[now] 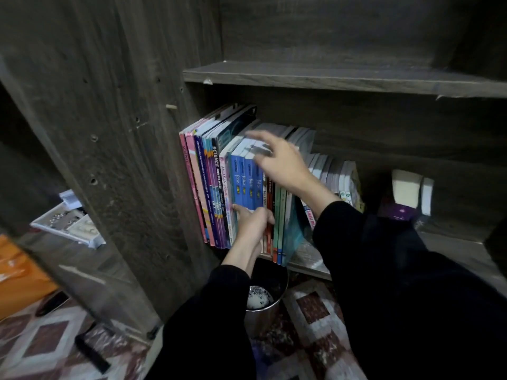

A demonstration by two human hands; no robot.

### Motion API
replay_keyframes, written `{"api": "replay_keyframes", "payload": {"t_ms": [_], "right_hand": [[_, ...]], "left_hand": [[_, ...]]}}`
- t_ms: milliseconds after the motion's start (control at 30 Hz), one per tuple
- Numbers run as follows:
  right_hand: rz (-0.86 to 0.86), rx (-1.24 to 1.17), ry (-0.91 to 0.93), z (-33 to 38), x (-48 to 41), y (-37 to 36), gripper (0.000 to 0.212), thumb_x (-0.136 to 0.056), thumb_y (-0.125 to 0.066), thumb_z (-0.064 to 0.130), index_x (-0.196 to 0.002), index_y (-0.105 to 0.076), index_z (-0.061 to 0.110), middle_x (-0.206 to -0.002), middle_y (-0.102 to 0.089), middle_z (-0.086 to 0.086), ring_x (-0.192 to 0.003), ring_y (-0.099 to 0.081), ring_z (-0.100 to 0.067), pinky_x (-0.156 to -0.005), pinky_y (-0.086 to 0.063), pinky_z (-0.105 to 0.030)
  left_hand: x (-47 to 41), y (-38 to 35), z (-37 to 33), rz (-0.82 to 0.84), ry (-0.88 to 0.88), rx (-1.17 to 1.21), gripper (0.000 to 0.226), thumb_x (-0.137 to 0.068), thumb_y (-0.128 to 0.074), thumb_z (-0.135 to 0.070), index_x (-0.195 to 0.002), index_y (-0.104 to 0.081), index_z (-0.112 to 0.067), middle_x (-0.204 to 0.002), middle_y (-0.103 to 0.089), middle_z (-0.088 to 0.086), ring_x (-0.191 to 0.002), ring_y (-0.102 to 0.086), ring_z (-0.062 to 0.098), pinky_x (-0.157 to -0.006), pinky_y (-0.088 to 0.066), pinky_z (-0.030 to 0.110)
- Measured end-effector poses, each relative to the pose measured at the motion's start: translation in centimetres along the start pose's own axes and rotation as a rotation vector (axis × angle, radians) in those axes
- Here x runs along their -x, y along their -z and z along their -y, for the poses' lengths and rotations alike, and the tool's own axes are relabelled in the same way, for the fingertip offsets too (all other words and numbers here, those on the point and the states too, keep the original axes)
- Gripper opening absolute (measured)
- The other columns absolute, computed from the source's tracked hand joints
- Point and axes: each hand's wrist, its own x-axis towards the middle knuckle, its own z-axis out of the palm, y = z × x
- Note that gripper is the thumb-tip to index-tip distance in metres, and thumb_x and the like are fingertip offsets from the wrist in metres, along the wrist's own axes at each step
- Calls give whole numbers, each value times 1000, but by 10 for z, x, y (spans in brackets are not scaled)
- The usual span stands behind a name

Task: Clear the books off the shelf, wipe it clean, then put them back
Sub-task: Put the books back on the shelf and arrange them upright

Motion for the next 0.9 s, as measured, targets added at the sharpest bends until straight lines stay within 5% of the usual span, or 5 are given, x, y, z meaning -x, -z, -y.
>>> {"api": "replay_keyframes", "payload": {"t_ms": [167, 433, 667, 800, 900], "right_hand": [[-411, -222, -98, -16, 23, 1, 38, -94, -44, 6, -129, -54, 19, -125, -56, 2, -110, -43, -7, -87, -33, -24], [31, 230, 44, -58, 41, 7, 75, -88, -64, 37, -150, -22, 25, -158, -17, 5, -147, -5, -13, -118, -13, -41], [42, 326, 75, -64, 39, 13, 97, -76, -76, 39, -151, -16, 27, -158, -17, 7, -146, -7, -11, -118, -16, -42], [33, 348, 59, -67, 39, 10, 102, -72, -78, 42, -150, -15, 28, -159, -16, 7, -147, -6, -12, -116, -20, -52], [22, 344, 55, -68, 40, 9, 100, -72, -77, 45, -150, -16, 30, -158, -15, 9, -146, -5, -10, -116, -18, -52]], "left_hand": [[-3, 5, 0, 65, 24, -12, 99, -79, -48, 11, -148, 21, -8, -158, -10, 12, -142, -18, 26, -114, -16, 43], [-15, 5, 8, -26, -44, -185, 80, -98, -51, -22, -151, 8, -10, -158, -16, 10, -141, -27, 29, -112, -26, 45], [-28, 5, 24, -366, -251, -587, 65, -85, -61, -45, -128, -50, 3, -100, -66, 21, -90, -66, 34, -74, -54, 41], [-31, 7, 29, -403, -284, -577, 68, -79, -63, -52, -118, -56, 4, -91, -65, 23, -79, -65, 35, -61, -51, 39], [-24, 10, 26, -379, -278, -614, 59, -86, -63, -41, -126, -53, 1, -86, -65, 11, -56, -55, 13, -42, -44, 22]]}}
